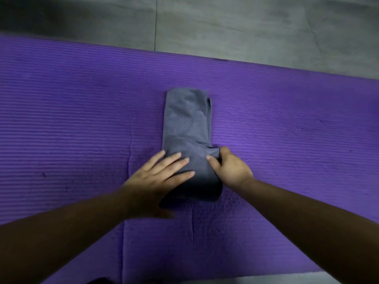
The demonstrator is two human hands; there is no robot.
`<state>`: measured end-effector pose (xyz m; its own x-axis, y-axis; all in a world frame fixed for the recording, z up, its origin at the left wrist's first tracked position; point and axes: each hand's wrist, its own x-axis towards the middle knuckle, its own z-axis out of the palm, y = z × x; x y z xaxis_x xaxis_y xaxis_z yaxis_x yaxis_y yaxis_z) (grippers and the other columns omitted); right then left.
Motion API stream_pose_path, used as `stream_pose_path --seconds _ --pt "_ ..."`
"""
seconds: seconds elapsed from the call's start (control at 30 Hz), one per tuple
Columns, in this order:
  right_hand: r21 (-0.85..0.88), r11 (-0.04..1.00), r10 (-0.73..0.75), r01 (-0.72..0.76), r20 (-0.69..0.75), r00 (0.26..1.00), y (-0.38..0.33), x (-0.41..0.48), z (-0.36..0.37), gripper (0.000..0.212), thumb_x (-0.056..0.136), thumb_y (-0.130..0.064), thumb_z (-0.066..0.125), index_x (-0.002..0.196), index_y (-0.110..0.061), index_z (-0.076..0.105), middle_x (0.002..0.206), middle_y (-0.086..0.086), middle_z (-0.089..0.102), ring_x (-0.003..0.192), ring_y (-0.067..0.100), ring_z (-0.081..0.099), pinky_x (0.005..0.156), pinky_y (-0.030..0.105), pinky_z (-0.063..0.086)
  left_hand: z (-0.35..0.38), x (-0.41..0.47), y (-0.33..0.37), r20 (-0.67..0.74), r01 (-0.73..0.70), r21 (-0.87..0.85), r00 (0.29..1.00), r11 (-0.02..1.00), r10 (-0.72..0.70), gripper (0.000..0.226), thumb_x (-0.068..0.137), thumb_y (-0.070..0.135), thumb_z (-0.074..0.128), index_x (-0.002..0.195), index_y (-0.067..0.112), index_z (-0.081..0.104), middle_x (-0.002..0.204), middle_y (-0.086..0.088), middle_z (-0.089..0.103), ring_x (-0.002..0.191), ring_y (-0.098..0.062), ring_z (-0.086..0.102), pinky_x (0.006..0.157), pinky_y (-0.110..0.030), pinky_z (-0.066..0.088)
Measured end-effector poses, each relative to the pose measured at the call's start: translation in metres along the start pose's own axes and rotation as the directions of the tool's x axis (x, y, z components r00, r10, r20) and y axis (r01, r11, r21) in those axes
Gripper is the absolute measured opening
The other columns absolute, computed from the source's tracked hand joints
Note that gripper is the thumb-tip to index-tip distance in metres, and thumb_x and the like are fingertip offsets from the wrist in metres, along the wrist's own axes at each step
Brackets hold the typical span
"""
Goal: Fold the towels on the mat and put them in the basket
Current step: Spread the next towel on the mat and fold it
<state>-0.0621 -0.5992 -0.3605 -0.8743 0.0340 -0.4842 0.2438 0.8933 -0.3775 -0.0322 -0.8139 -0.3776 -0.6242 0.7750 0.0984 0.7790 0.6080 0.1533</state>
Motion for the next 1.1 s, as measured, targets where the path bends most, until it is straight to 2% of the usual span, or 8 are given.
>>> stream_pose_path --seconds 0.17,0.23,0.43,0.57,0.67,0.83,0.97,1.1 --pt "-0.137 0.888 -0.451 0.438 -0.437 0.778 0.007 -0.002 0.003 0.029 0.077 -0.022 0.047 0.102 -0.007 0.046 0.096 0.025 0.061 0.097 0.029 0.049 0.086 0.031 0.033 0.009 -0.001 -0.011 0.055 0.052 0.07 0.997 0.996 -0.056 0.106 0.04 0.054 0.081 0.131 0.026 0.036 0.136 -0.011 0.041 0.138 -0.026 0.018 0.111 -0.036 0.006" --pt "-0.249 0.774 -0.632 0.582 -0.359 0.687 0.017 -0.008 0.006 0.033 0.072 -0.013 0.041 0.105 -0.008 0.044 0.1 0.026 0.063 0.102 0.025 0.044 0.093 0.031 0.032 0.009 -0.001 -0.014 0.008 0.064 0.063 0.998 0.996 -0.065 0.09 0.055 0.052 0.07 0.133 0.025 0.034 0.134 -0.011 0.05 0.144 -0.02 0.001 0.113 -0.036 0.004" --pt "-0.551 0.534 -0.747 0.641 0.047 0.663 0.035 -0.011 0.004 0.067 0.063 -0.04 0.039 0.122 -0.01 0.04 0.124 0.014 0.06 0.123 0.025 0.036 0.112 0.033 0.008 -0.004 0.003 -0.02 -0.047 0.046 0.033 0.998 0.998 -0.045 0.069 0.06 0.056 0.056 0.115 0.016 0.044 0.102 -0.002 0.071 0.115 -0.019 0.047 0.114 -0.036 -0.004" --pt "-0.521 0.479 -0.768 0.706 0.141 0.625 0.025 -0.003 0.002 0.087 0.048 -0.055 0.072 0.116 -0.01 0.043 0.125 0.014 0.06 0.124 0.027 0.046 0.112 0.031 0.007 -0.011 0.002 -0.027 -0.075 0.038 -0.119 0.996 0.992 -0.048 0.054 0.061 0.052 0.052 0.103 0.019 0.046 0.087 0.0 0.073 0.108 -0.015 0.049 0.114 -0.033 -0.003" --pt "-0.326 0.542 -0.785 0.774 0.13 0.605 0.024 -0.012 0.009 0.076 0.06 -0.056 0.061 0.116 -0.008 0.043 0.122 0.015 0.061 0.12 0.019 0.04 0.111 0.026 0.013 -0.017 -0.008 -0.02 -0.053 0.065 -0.321 0.995 0.945 -0.086 0.052 0.072 0.059 0.046 0.103 0.018 0.047 0.088 -0.004 0.072 0.097 -0.016 0.062 0.113 -0.021 0.006" --pt "0.091 0.688 -0.719 0.72 -0.045 0.694 0.019 -0.043 0.023 0.047 0.074 -0.05 0.051 0.105 -0.014 0.053 0.095 0.005 0.065 0.085 0.021 0.058 0.076 0.03 0.046 -0.032 -0.033 0.013 0.204 0.477 -0.777 0.808 0.41 -0.552 0.065 0.039 0.084 0.054 0.099 0.074 0.032 0.079 0.029 0.059 0.09 0.005 0.052 0.076 0.008 0.031" --pt "0.093 0.89 -0.454 0.447 0.082 0.887 -0.012 -0.041 0.007 0.096 0.052 -0.067 0.029 0.124 -0.004 0.043 0.107 0.017 0.065 0.099 0.033 0.061 0.08 0.035 0.046 -0.023 -0.018 0.019 0.209 0.364 -0.931 0.608 0.035 -0.766 0.048 0.05 0.055 0.058 0.09 0.032 0.047 0.079 0.018 0.061 0.072 0.026 0.052 0.067 0.004 0.038" --pt "0.19 0.955 -0.248 0.227 0.097 0.964 -0.033 -0.013 -0.002 0.05 0.087 -0.052 0.04 0.113 -0.01 0.04 0.117 0.016 0.059 0.11 0.03 0.055 0.077 0.03 0.035 -0.032 0.004 0.0 0.248 0.383 -0.924 0.602 0.002 -0.759 0.056 0.054 0.05 0.053 0.102 0.029 0.036 0.097 0.023 0.044 0.074 0.035 0.045 0.066 0.009 0.033"
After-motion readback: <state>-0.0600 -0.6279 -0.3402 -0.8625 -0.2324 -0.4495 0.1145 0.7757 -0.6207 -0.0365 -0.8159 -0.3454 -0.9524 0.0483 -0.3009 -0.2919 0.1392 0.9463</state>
